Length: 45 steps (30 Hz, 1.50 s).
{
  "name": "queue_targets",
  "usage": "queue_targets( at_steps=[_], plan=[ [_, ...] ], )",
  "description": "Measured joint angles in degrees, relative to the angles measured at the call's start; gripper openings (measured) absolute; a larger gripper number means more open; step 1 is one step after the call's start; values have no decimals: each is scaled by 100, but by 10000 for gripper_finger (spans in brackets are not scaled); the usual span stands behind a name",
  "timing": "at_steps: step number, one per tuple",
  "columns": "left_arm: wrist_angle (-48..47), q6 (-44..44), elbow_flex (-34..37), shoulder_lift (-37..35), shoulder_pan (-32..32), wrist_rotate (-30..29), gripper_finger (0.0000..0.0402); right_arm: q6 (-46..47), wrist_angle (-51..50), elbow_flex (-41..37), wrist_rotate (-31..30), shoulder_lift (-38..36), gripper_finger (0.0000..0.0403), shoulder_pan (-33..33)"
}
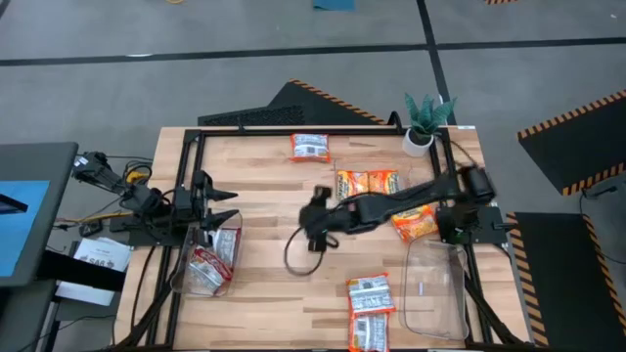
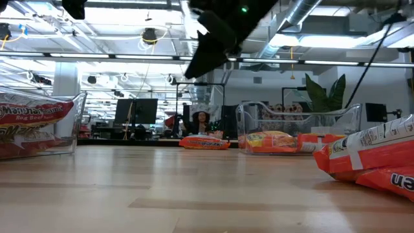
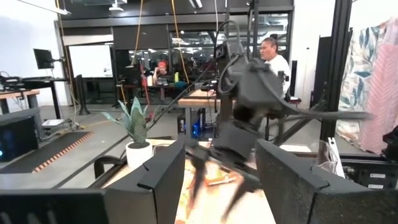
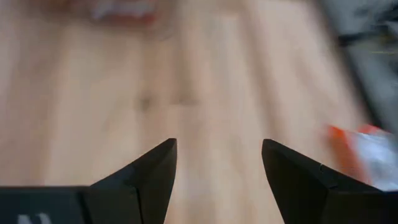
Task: Sort Maruchan noodles
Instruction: Put the orange noodle pack into the top transparent bin
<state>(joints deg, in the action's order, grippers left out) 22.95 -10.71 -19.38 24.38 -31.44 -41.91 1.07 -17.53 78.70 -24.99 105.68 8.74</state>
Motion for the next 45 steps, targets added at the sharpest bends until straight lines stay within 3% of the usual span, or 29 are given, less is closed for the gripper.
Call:
queue_targets(
  at_steps=[3, 7, 10, 14, 16, 21, 28, 39, 45],
  plan=[
    [75, -39, 0, -2, 0, -23, 185, 334, 880, -579, -225, -338, 259, -393],
    [119, -203, 0, 0, 0, -66, 185, 1016, 1013, -465, 22, -324, 259, -1324],
    [136, -213, 0, 0, 0, -75, 185, 1294, 1073, -5, 552, 132, 259, -2011],
    [136, -292, 0, 0, 0, -99, 185, 1416, 384, 1030, 1070, 880, 259, -2630],
    [130, -303, 0, -2, 0, -96, 185, 1389, -515, 1664, 1159, 1272, 259, -2836],
    [53, -219, -1, 1, 1, -97, 185, 1225, -1362, 2878, 1164, 2415, 259, -3041],
    [-4, -159, -2, 0, 0, -93, 185, 1452, -2661, 3872, 562, 3129, 260, -3091],
    [1, -60, -2, 0, 0, -76, 185, 1358, -3249, 4008, 573, 3148, 260, -3101],
    [-1, -41, -2, 0, 0, -71, 185, 1289, -3565, 4009, 1154, 3336, 258, -3236]
  ],
)
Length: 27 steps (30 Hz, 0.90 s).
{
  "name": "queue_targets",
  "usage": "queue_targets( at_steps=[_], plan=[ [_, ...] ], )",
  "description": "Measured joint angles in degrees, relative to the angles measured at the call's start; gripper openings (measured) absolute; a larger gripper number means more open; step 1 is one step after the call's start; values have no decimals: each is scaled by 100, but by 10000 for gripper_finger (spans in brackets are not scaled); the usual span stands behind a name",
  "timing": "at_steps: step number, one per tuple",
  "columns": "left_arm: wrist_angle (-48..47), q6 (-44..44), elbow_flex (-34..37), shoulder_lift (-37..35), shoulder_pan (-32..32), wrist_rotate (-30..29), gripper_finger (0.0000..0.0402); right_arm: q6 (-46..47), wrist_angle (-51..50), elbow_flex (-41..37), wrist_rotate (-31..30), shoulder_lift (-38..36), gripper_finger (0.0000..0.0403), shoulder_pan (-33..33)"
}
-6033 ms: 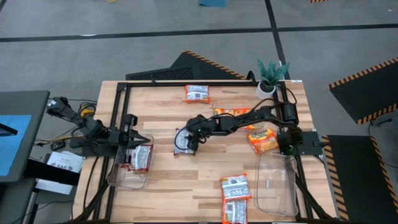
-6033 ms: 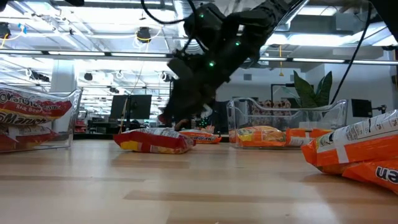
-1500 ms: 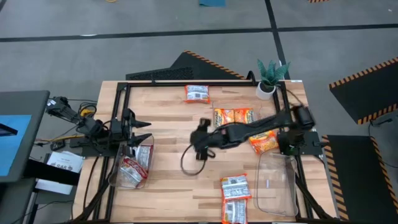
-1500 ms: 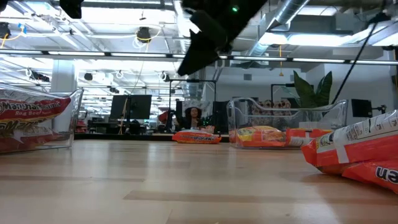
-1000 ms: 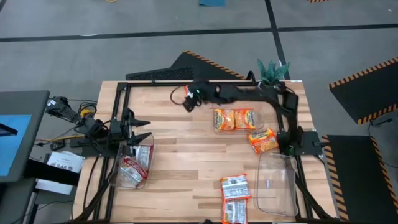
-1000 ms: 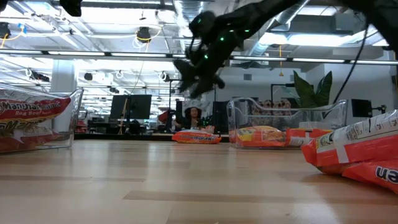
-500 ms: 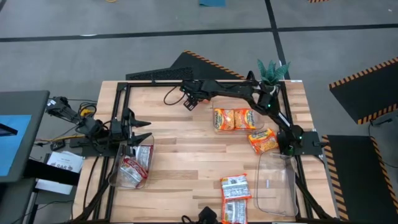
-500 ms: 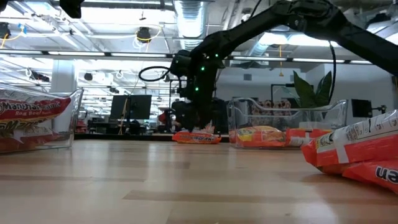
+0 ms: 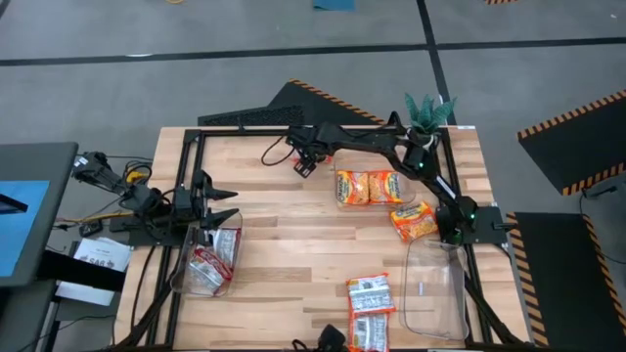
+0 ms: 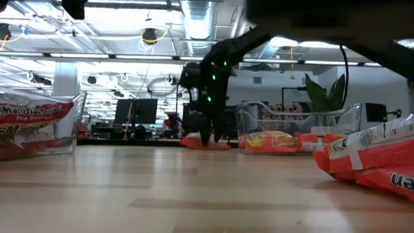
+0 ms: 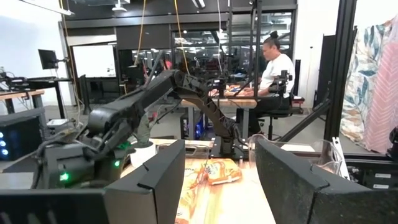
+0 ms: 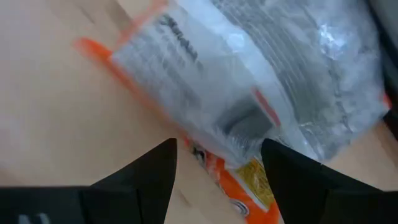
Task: Sort Maruchan noodles
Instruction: Put the orange noodle pack into the top transparent bin
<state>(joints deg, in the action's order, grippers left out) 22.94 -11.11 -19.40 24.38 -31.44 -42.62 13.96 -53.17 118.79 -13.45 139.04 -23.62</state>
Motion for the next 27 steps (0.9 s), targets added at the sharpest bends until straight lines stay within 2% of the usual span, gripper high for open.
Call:
queue_targets(
  at_steps=[5, 8, 10, 15, 18, 24, 27],
  plan=[
    [0, 4, 0, 0, 0, 25, 185, -104, 48, 24, 130, -12, 238, -18],
    [-5, 6, 0, 0, 0, 27, 185, -283, -36, 15, 30, -4, 201, -13],
    [-5, 20, 1, 0, 0, 26, 185, -636, -91, 15, -40, -7, 175, -15],
    [-5, 22, 1, 0, 0, 24, 185, -1176, -230, 15, -212, -7, 153, 6],
    [-4, 22, 2, 0, 0, 23, 185, -1678, -335, 15, -329, -7, 140, 31],
    [-3, 23, 2, 0, 0, 21, 185, -3098, -790, 15, -611, -7, 83, 33],
    [-5, 31, 2, 0, 0, 21, 185, -3623, -788, 15, -621, -7, 72, 33]
  ],
)
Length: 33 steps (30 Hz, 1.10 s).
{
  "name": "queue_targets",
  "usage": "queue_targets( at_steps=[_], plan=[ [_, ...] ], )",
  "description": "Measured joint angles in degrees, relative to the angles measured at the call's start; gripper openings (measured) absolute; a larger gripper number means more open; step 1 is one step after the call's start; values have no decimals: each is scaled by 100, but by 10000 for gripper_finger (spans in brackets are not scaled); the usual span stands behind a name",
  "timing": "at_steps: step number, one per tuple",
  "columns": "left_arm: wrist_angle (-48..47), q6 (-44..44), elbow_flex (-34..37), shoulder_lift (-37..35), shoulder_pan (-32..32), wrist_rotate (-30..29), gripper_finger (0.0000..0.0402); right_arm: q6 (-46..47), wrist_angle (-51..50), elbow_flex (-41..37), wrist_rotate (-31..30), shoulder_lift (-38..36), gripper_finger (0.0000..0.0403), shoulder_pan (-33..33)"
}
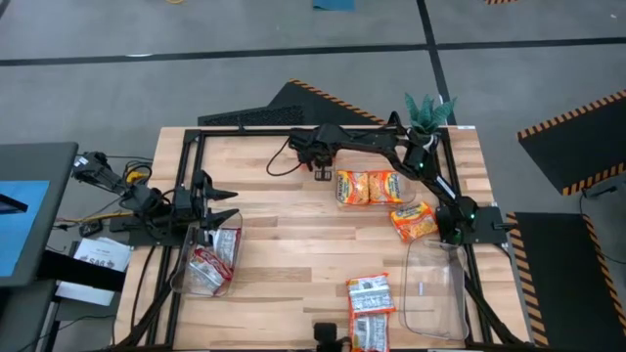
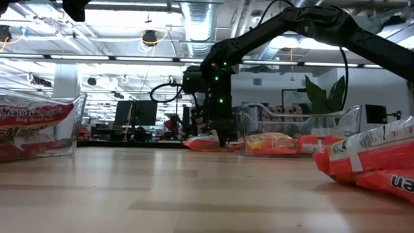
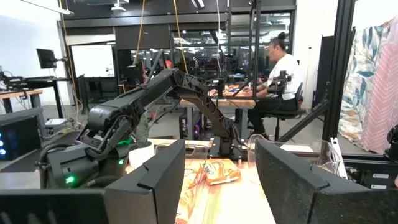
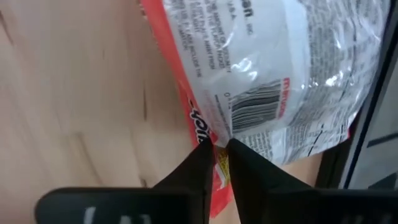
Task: Sort Maruchan noodles
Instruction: Put the orange noodle pack into the top transparent bin
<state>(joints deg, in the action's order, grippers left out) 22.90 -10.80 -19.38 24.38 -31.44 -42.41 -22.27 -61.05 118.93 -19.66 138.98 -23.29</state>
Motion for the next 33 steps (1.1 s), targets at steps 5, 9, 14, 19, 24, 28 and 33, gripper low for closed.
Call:
queue_targets(
  at_steps=[5, 9, 14, 19, 24, 28, 33],
  plan=[
    [-46, -1, 1, 0, 0, -4, 185, -346, -202, 82, -17, 2, 65, -2],
    [-46, -44, 1, -2, 0, -4, 185, -774, -895, 493, -35, 2, 35, -23],
    [-46, -40, 1, 0, 0, -4, 185, -712, -1484, 832, 97, -9, 11, -36],
    [-101, 2, 1, 0, 0, -2, 185, -388, -1984, 948, 105, -30, 7, -37],
    [-124, 8, 1, -2, 0, -4, 185, -171, -1802, 944, 309, -385, 7, -42],
    [-122, 15, 1, -2, 0, -2, 185, -26, -1220, 949, 962, -907, 7, -67],
    [-125, 77, 1, -2, 0, -2, 185, 1461, -267, 953, 2038, -1248, 36, -208]
  ],
)
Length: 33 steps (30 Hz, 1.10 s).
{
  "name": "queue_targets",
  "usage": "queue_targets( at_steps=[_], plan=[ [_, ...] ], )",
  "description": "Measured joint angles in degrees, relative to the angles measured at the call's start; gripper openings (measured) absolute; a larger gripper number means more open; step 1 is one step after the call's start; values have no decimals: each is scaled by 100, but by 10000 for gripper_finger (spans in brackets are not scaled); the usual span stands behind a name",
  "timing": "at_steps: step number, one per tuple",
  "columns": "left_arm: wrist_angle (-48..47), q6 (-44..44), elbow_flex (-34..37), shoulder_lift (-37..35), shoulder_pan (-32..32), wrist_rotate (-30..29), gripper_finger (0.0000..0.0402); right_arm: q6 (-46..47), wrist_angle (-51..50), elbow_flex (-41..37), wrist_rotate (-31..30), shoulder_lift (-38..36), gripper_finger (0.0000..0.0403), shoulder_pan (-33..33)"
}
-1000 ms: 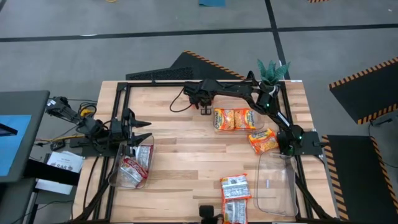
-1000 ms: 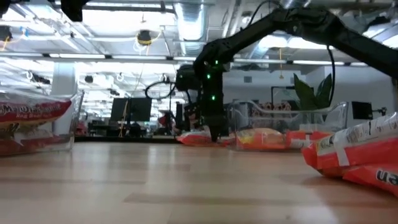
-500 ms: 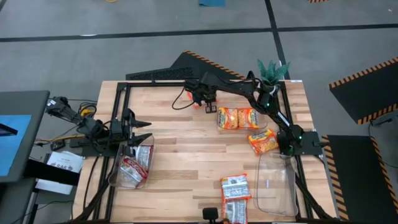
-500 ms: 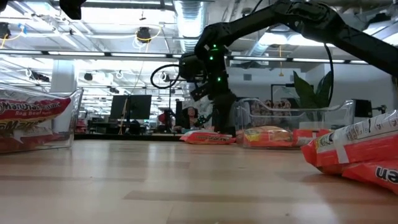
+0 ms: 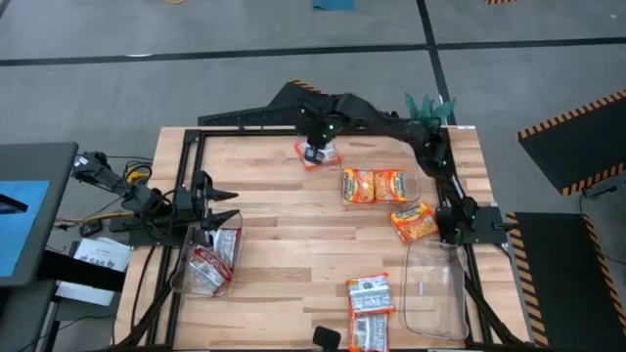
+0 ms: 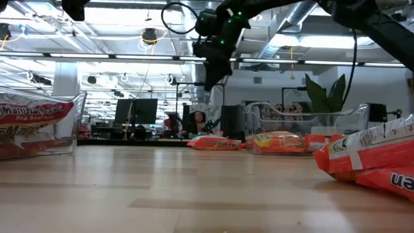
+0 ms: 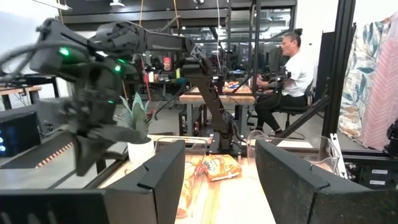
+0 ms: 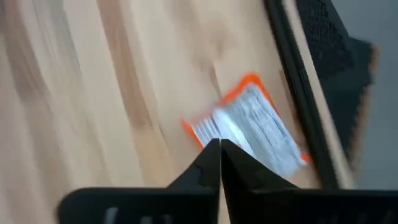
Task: Sort Maruchan noodles
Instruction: Put the orange noodle pack into the top transparent bin
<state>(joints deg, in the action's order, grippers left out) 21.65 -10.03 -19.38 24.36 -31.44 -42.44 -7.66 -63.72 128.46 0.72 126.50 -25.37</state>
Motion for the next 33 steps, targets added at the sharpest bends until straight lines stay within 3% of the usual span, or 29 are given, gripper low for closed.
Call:
queue_targets(
  at_steps=[2, 5, 10, 12, 17, 22, 27, 33],
  plan=[
    [2, 3, 0, 2, 0, 0, 185, 665, 227, 2, 64, 60, 63, -27],
    [-9, 55, 0, 0, 0, 0, 185, 961, 134, -7, 16, 292, 103, -28],
    [-39, 38, 0, 0, 0, 0, 185, 1560, 426, -9, -626, 817, 146, 36],
    [-40, 55, 0, 2, 0, 0, 185, 1635, 381, -7, -673, 1049, 129, 24],
    [-41, -4, 0, 2, -1, -1, 185, 1701, 35, -20, -1330, 1340, 16, 23],
    [-39, -12, 0, 2, 0, -26, 185, 1852, 100, -13, -1504, 1338, 10, -6],
    [-37, 12, 0, 2, 0, -26, 185, 2422, -76, -13, -1157, 1338, 7, -86],
    [-27, 17, 0, 0, 0, -26, 185, 2627, -16, -11, -133, 1338, 7, -115]
  ],
)
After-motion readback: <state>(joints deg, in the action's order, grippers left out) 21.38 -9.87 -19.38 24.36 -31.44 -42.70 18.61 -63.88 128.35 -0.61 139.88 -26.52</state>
